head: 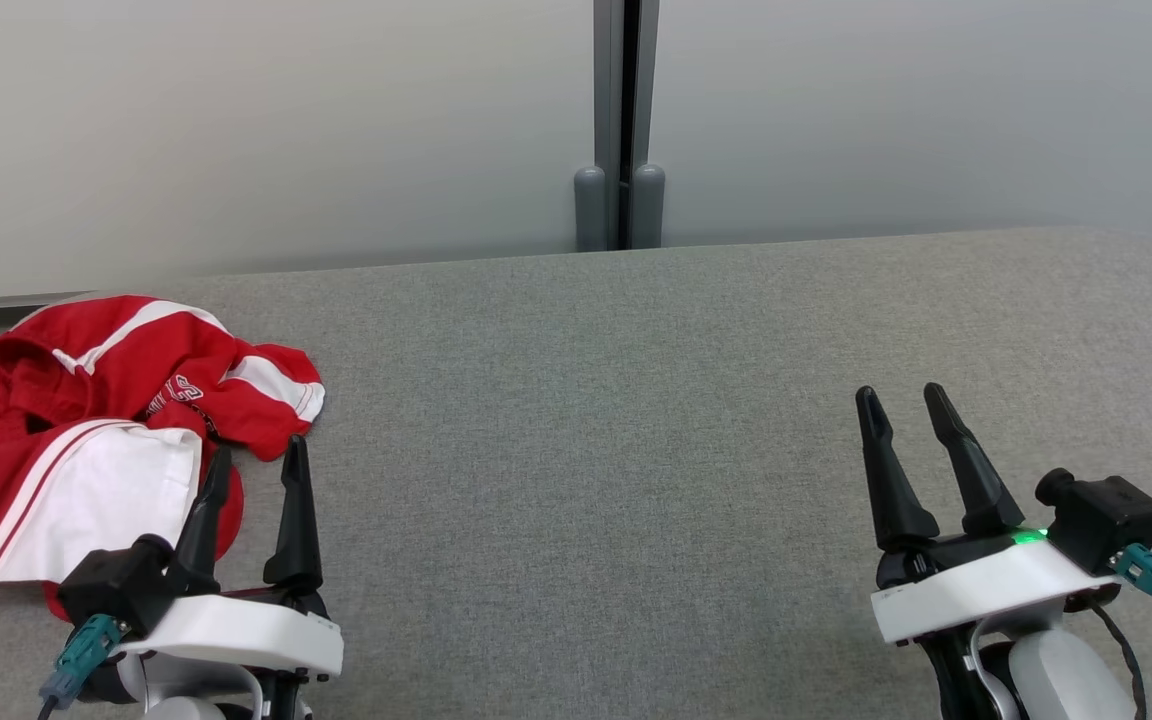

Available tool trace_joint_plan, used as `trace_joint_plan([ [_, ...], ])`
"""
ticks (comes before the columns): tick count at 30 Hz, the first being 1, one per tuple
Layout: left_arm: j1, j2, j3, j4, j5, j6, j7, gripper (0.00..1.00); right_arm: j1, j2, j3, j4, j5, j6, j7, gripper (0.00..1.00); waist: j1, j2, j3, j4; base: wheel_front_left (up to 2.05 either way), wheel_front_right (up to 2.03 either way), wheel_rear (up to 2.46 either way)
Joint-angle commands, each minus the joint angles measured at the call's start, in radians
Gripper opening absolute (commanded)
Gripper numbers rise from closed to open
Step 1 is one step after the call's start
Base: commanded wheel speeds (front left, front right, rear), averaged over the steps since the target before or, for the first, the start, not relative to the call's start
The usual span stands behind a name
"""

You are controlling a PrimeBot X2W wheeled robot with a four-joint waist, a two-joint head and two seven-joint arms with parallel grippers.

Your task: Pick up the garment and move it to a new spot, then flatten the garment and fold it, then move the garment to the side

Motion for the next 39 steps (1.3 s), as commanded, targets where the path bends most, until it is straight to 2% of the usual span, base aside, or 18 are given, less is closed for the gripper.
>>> trace_joint_plan([
  [1,-0.003,0.005,-0.002,-0.010,0.026,0.001,-0.008,1.00,-0.020,-0.009,0.005,-0.008,-0.022,0.000,-0.010,1.00,0.0000,0.0000,0.001,0.000,0.00,0.00,0.00],
  [10,-0.003,0.005,-0.005,0.000,0.066,-0.010,-0.029,1.00,-0.023,-0.013,0.027,-0.003,-0.082,0.000,-0.031,1.00,0.0000,0.0000,0.001,-0.001,0.00,0.00,0.00],
  [39,0.004,0.006,-0.031,0.010,0.235,0.012,-0.083,1.00,-0.039,-0.019,0.066,0.060,-0.239,0.000,-0.087,1.00,0.0000,0.0000,-0.015,-0.001,0.00,0.00,0.00],
])
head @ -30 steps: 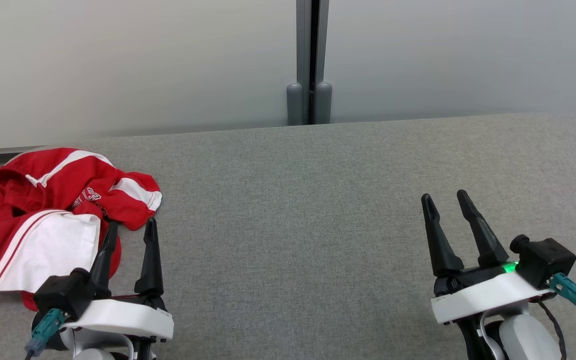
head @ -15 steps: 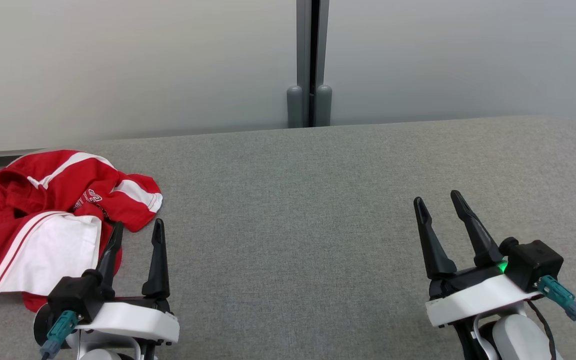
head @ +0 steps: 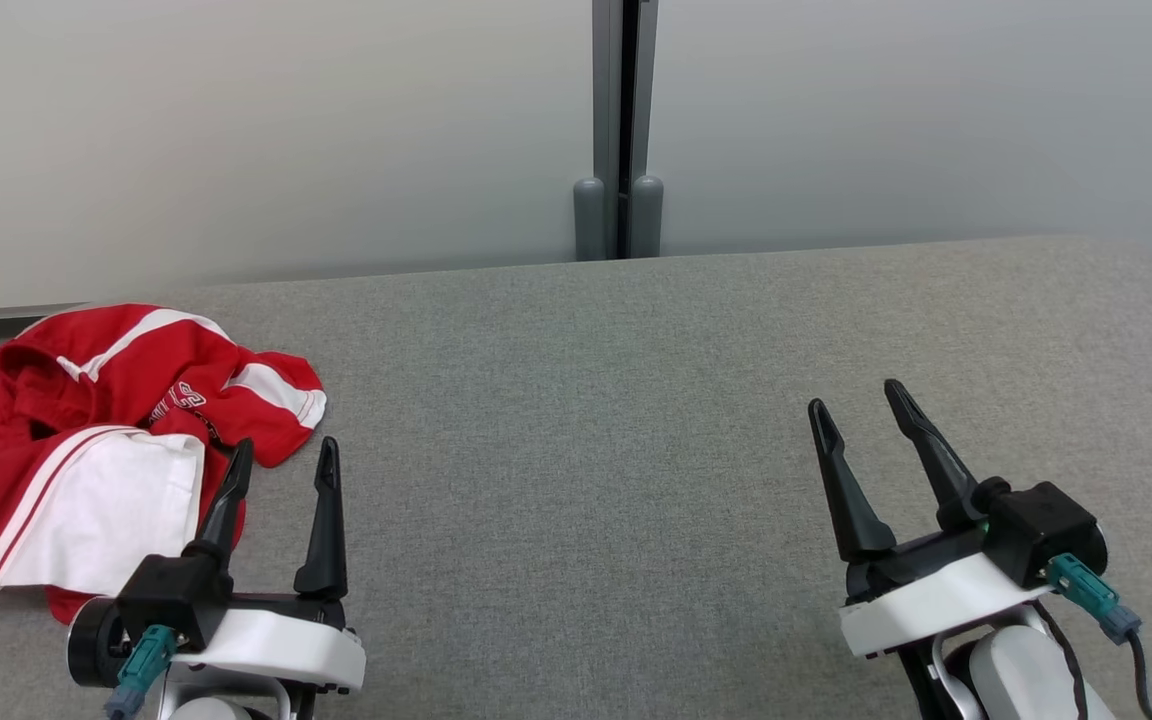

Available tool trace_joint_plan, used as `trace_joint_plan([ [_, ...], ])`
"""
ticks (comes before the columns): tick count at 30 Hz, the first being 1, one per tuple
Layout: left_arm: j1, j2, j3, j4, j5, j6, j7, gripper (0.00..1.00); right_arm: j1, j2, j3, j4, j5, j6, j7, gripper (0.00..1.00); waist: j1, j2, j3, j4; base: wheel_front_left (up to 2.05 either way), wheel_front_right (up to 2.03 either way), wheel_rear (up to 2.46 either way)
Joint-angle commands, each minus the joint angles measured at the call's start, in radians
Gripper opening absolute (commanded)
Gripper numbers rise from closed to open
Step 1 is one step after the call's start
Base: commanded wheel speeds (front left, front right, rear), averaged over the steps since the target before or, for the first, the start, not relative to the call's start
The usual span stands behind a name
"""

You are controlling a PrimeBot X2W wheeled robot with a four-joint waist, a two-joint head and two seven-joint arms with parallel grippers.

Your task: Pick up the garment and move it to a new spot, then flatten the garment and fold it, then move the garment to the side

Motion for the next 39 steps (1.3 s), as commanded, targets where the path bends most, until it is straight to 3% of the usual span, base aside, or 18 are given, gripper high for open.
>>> trace_joint_plan([
  [1,0.005,0.005,-0.001,-0.002,0.018,0.005,-0.008,1.00,-0.006,-0.005,0.003,0.006,-0.015,0.000,-0.011,1.00,0.0000,0.0000,-0.001,0.000,0.00,0.00,0.00],
  [22,-0.003,0.005,0.004,0.013,-0.001,0.009,-0.006,1.00,0.006,0.001,-0.010,0.018,-0.001,0.000,-0.010,1.00,0.0000,0.0000,0.003,0.025,0.00,0.00,0.00],
  [29,-0.009,0.005,0.016,0.026,-0.005,0.011,-0.006,1.00,0.016,0.001,-0.001,0.010,0.015,0.000,-0.010,1.00,0.0000,0.0000,0.002,0.122,0.00,0.00,0.00],
  [39,-0.002,0.004,0.047,0.049,0.001,0.007,-0.006,1.00,0.028,0.011,0.014,0.009,0.035,0.000,-0.008,1.00,0.0000,0.0000,-0.002,0.323,0.00,0.00,0.00],
])
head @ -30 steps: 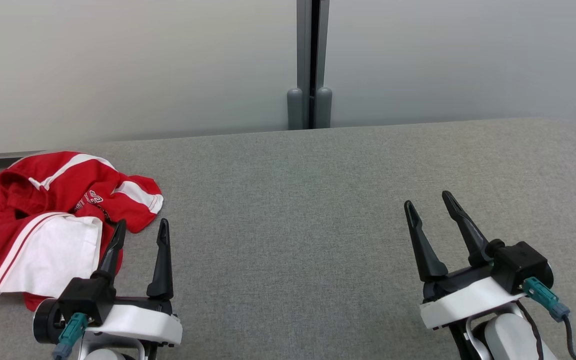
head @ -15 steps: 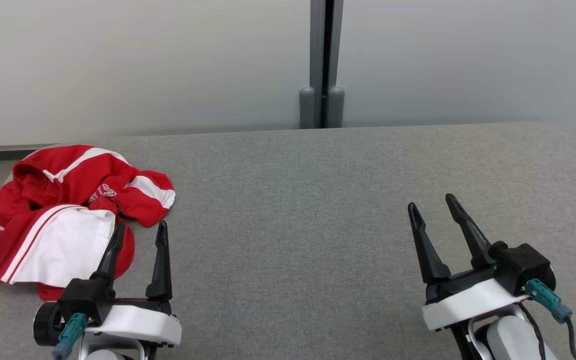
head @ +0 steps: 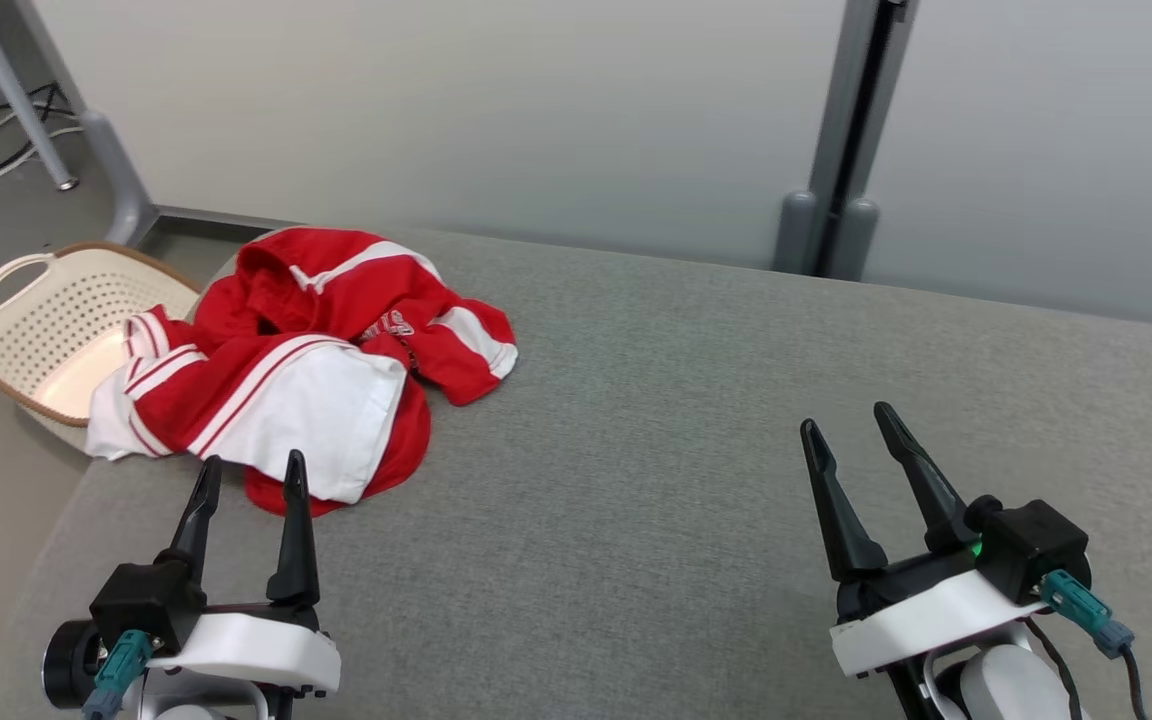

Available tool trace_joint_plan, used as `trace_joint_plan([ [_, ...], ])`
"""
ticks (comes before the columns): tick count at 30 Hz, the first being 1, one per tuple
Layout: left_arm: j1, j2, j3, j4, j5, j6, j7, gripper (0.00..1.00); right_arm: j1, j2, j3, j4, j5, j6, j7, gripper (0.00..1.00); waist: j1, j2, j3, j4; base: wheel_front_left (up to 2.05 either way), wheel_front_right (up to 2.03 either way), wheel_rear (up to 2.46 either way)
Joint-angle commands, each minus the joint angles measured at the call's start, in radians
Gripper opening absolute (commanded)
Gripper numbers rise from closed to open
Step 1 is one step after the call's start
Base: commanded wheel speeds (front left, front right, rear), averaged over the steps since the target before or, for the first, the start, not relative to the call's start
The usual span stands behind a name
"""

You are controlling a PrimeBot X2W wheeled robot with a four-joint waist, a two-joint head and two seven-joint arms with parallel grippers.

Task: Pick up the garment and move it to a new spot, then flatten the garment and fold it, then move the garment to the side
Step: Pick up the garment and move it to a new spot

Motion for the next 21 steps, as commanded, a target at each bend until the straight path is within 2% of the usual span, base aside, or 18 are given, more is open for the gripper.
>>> trace_joint_plan([
  [1,0.000,0.004,0.007,0.001,0.003,-0.004,0.000,1.00,0.006,0.000,0.002,-0.005,0.004,0.000,-0.001,1.00,0.0000,-0.0001,0.000,0.071,0.00,0.00,0.00],
  [9,0.001,0.004,0.032,0.009,-0.017,-0.015,0.000,1.00,-0.002,-0.003,0.012,-0.007,0.005,0.000,-0.001,1.00,0.0000,-0.0001,0.008,0.147,0.00,0.00,0.00],
  [16,-0.025,0.010,0.047,0.037,-0.052,-0.027,0.015,1.00,-0.007,-0.006,0.025,-0.010,0.005,0.000,-0.001,1.00,0.0000,-0.0001,0.016,0.145,0.00,0.00,0.00],
  [21,-0.081,0.047,0.063,0.006,-0.086,-0.034,0.139,1.00,-0.029,-0.022,0.038,-0.022,0.002,0.000,-0.001,1.00,0.0000,-0.0001,0.046,0.113,0.00,0.00,0.00],
])
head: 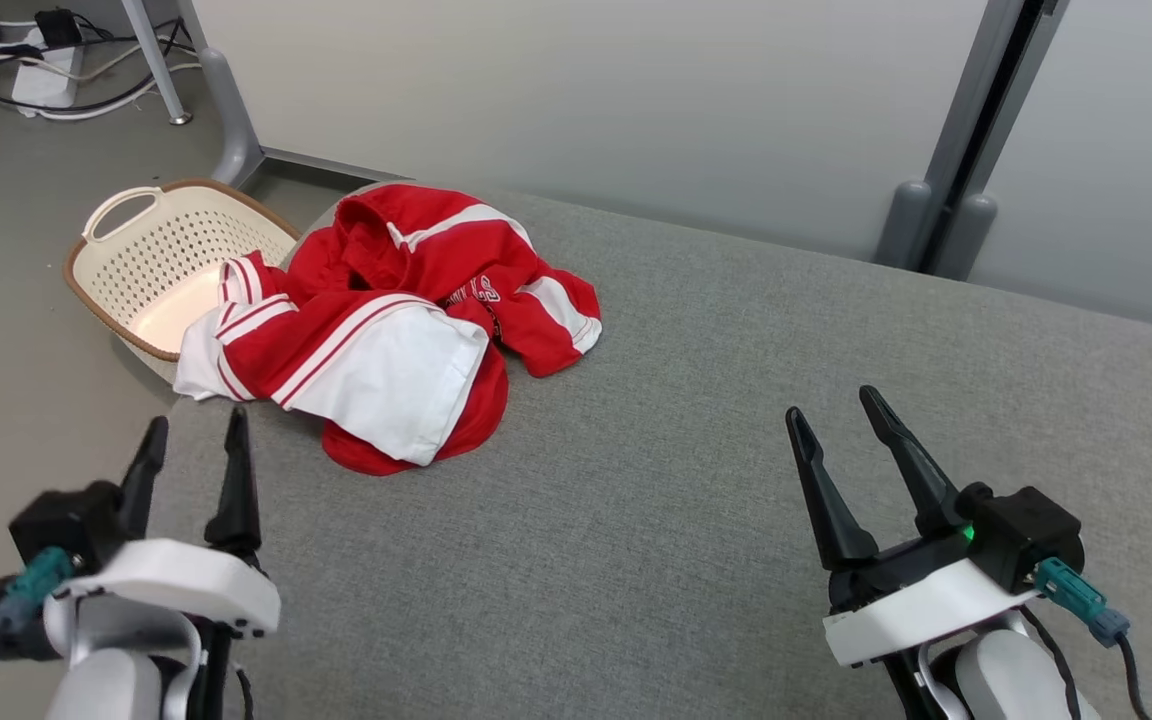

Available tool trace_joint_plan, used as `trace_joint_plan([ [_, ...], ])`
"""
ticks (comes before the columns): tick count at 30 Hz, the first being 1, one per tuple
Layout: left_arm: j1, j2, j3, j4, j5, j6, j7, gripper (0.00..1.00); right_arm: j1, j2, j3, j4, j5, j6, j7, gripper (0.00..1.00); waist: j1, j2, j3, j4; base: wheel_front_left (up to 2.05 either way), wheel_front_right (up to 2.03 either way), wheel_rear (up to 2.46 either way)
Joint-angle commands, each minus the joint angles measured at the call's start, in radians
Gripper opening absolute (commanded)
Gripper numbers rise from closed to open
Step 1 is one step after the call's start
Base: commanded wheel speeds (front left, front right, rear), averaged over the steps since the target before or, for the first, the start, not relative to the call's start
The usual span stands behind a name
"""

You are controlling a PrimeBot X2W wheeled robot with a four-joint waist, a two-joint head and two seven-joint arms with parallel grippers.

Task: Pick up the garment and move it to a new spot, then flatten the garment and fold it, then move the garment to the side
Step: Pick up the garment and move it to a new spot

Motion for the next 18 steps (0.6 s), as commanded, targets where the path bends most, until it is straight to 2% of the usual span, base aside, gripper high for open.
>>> trace_joint_plan([
  [1,-0.041,0.022,0.012,-0.011,-0.017,-0.008,0.041,1.00,-0.013,-0.013,0.005,-0.006,-0.003,0.000,-0.001,1.00,0.0000,0.0000,0.023,-0.022,0.00,0.00,0.00],
  [6,-0.161,0.110,0.041,-0.001,-0.064,-0.022,0.249,1.00,-0.043,-0.033,0.013,-0.016,-0.007,0.000,-0.001,1.00,0.0000,0.0000,0.087,-0.073,0.00,0.00,0.00],
  [11,-0.305,0.200,0.060,0.109,-0.135,-0.048,0.441,1.00,-0.077,-0.047,0.028,-0.020,-0.004,0.000,-0.001,1.00,0.0000,0.0000,0.149,-0.137,0.00,0.00,0.00],
  [15,-0.403,0.266,0.064,0.243,-0.181,-0.068,0.531,1.00,-0.106,-0.056,0.042,-0.021,-0.001,0.000,-0.001,1.00,0.0000,0.0000,0.196,-0.198,0.00,0.00,0.00],
  [18,-0.457,0.307,0.065,0.342,-0.202,-0.076,0.560,1.00,-0.126,-0.064,0.045,-0.022,0.002,0.000,-0.001,1.00,0.0000,0.0000,0.226,-0.243,0.00,0.00,0.00],
])
